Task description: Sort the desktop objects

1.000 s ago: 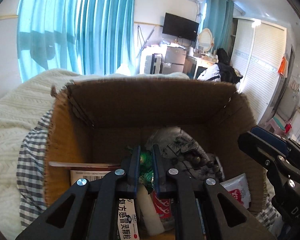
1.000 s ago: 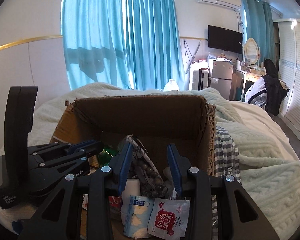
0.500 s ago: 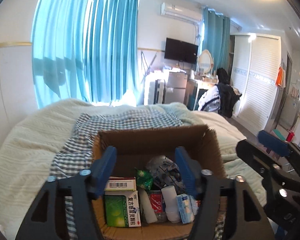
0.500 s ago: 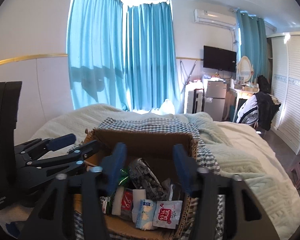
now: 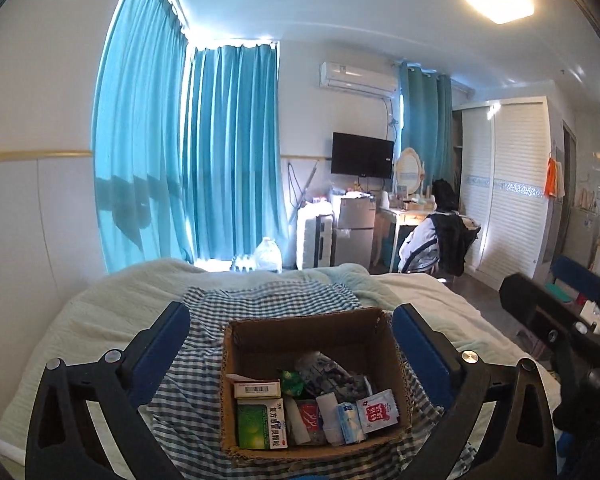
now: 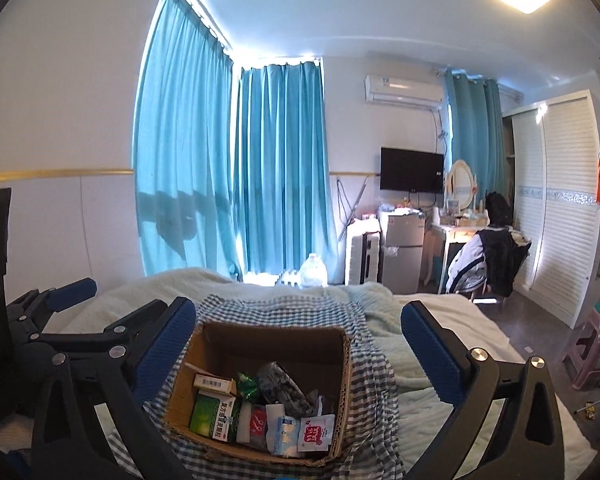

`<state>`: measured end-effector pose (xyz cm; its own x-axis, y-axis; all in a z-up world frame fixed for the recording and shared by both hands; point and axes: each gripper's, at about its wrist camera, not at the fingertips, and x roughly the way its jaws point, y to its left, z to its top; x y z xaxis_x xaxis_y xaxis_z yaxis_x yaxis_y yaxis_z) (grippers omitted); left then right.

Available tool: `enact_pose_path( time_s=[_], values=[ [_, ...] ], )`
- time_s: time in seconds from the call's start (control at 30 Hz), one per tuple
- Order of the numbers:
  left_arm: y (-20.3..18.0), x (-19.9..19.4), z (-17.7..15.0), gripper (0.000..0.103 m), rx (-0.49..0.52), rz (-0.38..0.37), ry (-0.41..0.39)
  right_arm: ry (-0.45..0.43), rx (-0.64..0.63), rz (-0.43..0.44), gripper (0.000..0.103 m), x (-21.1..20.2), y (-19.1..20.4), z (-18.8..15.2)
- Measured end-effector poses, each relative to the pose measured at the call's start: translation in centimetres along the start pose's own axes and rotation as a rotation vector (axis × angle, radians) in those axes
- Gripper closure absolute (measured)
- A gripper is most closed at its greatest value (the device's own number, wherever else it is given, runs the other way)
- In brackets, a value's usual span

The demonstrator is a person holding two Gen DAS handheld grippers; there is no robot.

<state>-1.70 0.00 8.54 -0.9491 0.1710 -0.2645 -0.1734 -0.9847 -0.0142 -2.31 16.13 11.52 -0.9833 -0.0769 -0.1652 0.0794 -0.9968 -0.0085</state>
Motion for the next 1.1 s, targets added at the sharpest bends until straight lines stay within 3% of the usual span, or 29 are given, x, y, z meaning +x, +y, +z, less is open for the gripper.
enact_pose_path(
  time_s=[0.2, 0.43, 0.53, 0.63, 0.77, 0.93, 1.1],
  values=[
    [-0.4, -3.9, -1.0, 0.000, 0.027, 0.005, -0.028, -0.050, -0.005, 0.007, 0.000, -4.7, 0.7, 0.4],
    [-0.3, -5.9, -3.5, 0.000, -0.014, 0.012, -0.014, -0.050, 0.029, -0.005, 0.000, -7.7, 0.6, -2.6],
    [-0.1, -6.0, -4.8, 0.000, -0.023, 0.037, -0.013, -0.017, 0.051, -0.009, 0.000, -7.4, -0.2, -4.5],
    [0.2, -5.5, -6.3, 0.000, -0.039, 0.008, 0.005, 0.018, 0.069, 0.001, 0.000, -6.6, -1.0, -6.3],
    [0.8, -4.3, -8.6, 0.000, -0.054, 0.025, 0.043, 0.107, 0.112, 0.077, 0.000, -4.3, -1.6, -9.7],
    [1.2, -2.7, -11.5, 0.000, -0.060, 0.052, 0.087, 0.131, 0.044, 0.021, 0.000, -3.2, -1.4, -13.5],
    [1.0, -1.1, -13.5, 0.000, -0.051, 0.065, 0.137, 0.180, 0.057, 0.022, 0.000, -2.0, -1.6, -15.9]
  ],
)
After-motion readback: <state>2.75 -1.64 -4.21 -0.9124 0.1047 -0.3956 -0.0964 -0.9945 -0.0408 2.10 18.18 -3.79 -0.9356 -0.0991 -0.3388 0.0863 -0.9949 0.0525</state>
